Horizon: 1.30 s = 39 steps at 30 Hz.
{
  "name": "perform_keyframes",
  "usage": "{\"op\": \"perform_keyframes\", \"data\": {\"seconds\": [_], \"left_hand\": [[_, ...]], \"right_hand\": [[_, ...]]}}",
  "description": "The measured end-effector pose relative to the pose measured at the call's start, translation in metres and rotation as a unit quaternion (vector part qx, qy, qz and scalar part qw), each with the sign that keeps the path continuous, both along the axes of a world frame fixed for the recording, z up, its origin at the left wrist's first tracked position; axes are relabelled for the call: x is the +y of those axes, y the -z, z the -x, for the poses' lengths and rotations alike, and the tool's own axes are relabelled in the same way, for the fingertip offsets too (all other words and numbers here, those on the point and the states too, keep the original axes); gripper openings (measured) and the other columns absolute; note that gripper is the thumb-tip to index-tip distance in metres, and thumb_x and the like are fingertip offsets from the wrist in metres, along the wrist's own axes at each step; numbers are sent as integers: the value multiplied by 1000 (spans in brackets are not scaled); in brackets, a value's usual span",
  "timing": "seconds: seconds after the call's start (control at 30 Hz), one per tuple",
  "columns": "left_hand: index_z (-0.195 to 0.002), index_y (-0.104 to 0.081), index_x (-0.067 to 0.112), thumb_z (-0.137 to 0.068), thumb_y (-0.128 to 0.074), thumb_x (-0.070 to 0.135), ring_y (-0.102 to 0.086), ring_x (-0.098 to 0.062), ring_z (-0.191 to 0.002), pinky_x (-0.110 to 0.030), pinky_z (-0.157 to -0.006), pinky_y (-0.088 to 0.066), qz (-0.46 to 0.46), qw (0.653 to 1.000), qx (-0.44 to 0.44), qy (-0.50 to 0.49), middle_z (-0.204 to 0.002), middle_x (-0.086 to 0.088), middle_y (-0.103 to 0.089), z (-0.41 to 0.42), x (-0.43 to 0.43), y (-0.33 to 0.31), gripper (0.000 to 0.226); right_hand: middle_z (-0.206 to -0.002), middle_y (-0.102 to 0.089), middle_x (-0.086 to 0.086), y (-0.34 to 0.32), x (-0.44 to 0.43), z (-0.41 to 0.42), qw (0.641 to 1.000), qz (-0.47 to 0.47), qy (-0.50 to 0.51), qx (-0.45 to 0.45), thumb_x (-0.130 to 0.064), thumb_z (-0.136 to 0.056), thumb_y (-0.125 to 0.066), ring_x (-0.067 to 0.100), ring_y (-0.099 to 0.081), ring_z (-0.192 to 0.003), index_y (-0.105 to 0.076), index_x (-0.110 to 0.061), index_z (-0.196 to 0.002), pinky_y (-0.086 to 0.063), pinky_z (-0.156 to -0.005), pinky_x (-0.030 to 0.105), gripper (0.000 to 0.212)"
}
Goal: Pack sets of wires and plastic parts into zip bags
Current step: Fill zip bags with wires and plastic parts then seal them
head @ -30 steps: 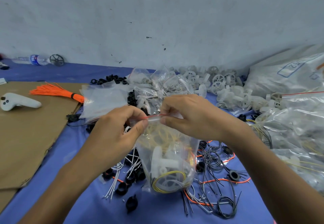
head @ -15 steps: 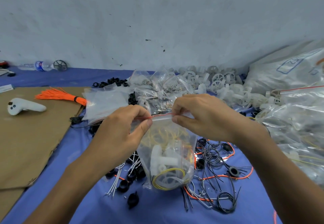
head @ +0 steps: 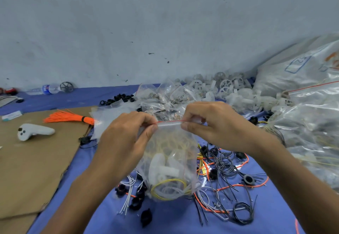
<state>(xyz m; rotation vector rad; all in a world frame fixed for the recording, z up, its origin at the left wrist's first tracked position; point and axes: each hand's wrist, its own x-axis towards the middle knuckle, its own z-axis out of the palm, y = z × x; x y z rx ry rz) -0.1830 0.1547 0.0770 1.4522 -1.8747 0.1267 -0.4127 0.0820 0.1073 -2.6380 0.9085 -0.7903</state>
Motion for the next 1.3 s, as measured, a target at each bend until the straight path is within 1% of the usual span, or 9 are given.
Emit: {"op": "perform_keyframes", "data": {"seconds": [0.1,0.2,0.33,0.53,0.73,0.9,1.0,1.13,1.3], "left_hand": [[-93,-60,31,-92,-55,37,-55,-12,-85,-37,-77,-47,5,1000,-14,-3,-88,23,-57,-1,1,-4,9],[-92,-58,33,-91,-55,36,-54,-12,-84,-40,-77,-47,-1,1000,-9,0,-87,25,-56,-5,4,-4,4],[-94,-62,29,-90,-55,37,-57,-14,-85,-44,-79,-48,-15,1000,-27,3,-89,20,-60,-2,4,-6,11],[-98,-67,26,-92,-64,39,-56,-12,-90,-41,-81,-47,-30,997,-51,47,-93,17,-62,26,-2,-2,14],[-97,-69,26,-91,-60,45,-57,-8,-90,-34,-79,-48,-20,998,-14,51,-92,18,-63,30,-6,3,21],[-95,-71,26,-88,-65,38,-58,-8,-87,-34,-75,-49,3,999,-5,48,-89,16,-65,35,-8,4,16],[-92,-74,28,-87,-66,41,-59,-7,-85,-36,-74,-50,3,999,7,45,-87,18,-66,34,-11,4,16],[-91,-72,30,-89,-63,44,-58,-5,-84,-37,-74,-49,7,999,-14,42,-85,22,-65,26,-12,3,17],[-89,-67,29,-92,-49,49,-56,-10,-79,-36,-74,-43,4,997,-70,-10,-82,22,-60,-9,-7,8,27]], "right_hand": [[-73,-58,-14,1,2,-2,1000,2,12,-14,-32,-91,-66,7,-54,-71,-67,-24,-89,-47,-68,31,9],[-73,-57,-19,3,0,1,999,-6,30,-10,-38,-92,-64,6,-56,-72,-67,-27,-92,-50,-70,34,12],[-75,-59,-14,8,1,2,999,-1,24,-21,-35,-93,-64,3,-52,-71,-65,-25,-87,-47,-69,33,12],[-78,-64,-8,18,5,1,999,-18,10,-40,-42,-92,-62,11,-57,-73,-68,-26,-90,-50,-69,39,17],[-69,-63,-6,24,2,9,993,-63,-14,-102,-37,-88,-69,10,-54,-63,-71,-28,-89,-44,-59,24,9],[-73,-65,-6,26,-1,3,992,-70,-20,-104,-39,-89,-67,14,-58,-68,-69,-27,-89,-49,-64,33,12],[-71,-62,-12,26,-2,4,994,-48,-17,-98,-42,-89,-66,11,-57,-69,-69,-26,-89,-45,-61,22,16],[-74,-59,-15,26,-5,11,994,-35,-26,-102,-33,-92,-66,8,-55,-69,-67,-21,-89,-38,-61,14,13],[-78,-64,-10,29,-15,24,992,-68,-11,-110,-32,-92,-66,11,-59,-72,-66,-25,-87,-49,-63,25,8]]}}
